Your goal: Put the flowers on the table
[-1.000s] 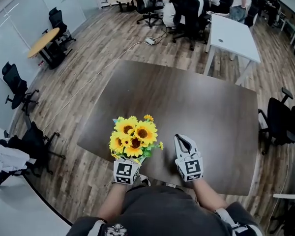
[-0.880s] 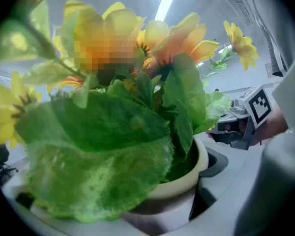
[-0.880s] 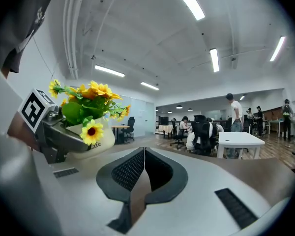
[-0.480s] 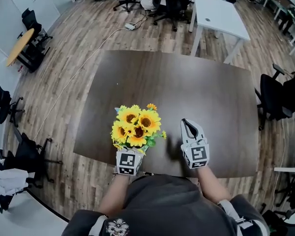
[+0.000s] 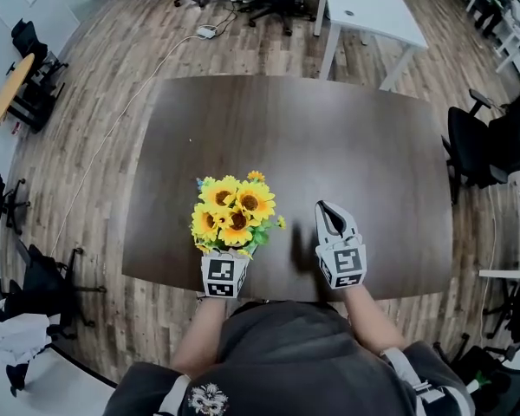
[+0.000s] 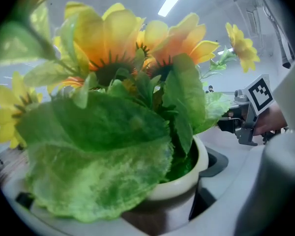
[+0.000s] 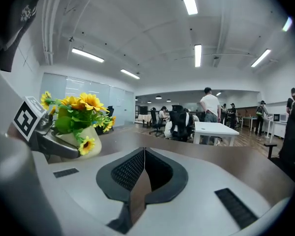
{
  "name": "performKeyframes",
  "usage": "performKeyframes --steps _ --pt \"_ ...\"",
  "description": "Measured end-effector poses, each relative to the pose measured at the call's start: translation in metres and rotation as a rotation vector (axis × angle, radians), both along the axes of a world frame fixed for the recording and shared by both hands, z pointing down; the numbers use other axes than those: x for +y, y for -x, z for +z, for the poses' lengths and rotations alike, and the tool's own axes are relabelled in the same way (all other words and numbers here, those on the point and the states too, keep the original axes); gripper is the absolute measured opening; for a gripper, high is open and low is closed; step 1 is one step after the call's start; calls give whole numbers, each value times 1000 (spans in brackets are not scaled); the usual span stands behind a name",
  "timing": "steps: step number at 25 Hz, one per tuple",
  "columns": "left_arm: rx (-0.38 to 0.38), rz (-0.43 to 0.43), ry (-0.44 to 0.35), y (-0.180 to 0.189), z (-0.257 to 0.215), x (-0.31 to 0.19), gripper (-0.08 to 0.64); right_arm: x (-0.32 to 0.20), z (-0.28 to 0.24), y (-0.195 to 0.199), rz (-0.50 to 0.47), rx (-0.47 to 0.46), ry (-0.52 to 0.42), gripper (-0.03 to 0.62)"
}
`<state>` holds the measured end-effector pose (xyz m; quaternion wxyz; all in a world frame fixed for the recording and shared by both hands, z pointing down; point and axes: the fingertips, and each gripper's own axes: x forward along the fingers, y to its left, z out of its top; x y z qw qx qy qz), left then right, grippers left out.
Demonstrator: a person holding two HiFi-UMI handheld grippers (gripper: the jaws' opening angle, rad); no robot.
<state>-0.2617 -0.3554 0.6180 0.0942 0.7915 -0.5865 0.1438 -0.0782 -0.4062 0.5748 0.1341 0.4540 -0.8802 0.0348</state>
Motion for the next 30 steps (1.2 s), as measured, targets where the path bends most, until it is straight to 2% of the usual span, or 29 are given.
performKeyframes --steps 4,7,11,18,24,30 --pt "-6 14 24 -12 17 -9 537 4 19 -1 -4 8 34 25" --pt "-43 42 46 -18 32 -10 537 7 31 1 -14 18 61 25" --pt "-58 41 74 -15 48 -9 537 13 39 6 -34 31 76 25" --pt "-93 49 103 -10 76 -14 537 14 58 17 -12 24 128 25" --pt "-70 41 140 -2 97 -16 537 23 63 47 -64 45 121 25" --pt "-40 23 190 -3 111 -20 537 27 72 52 -75 66 130 25"
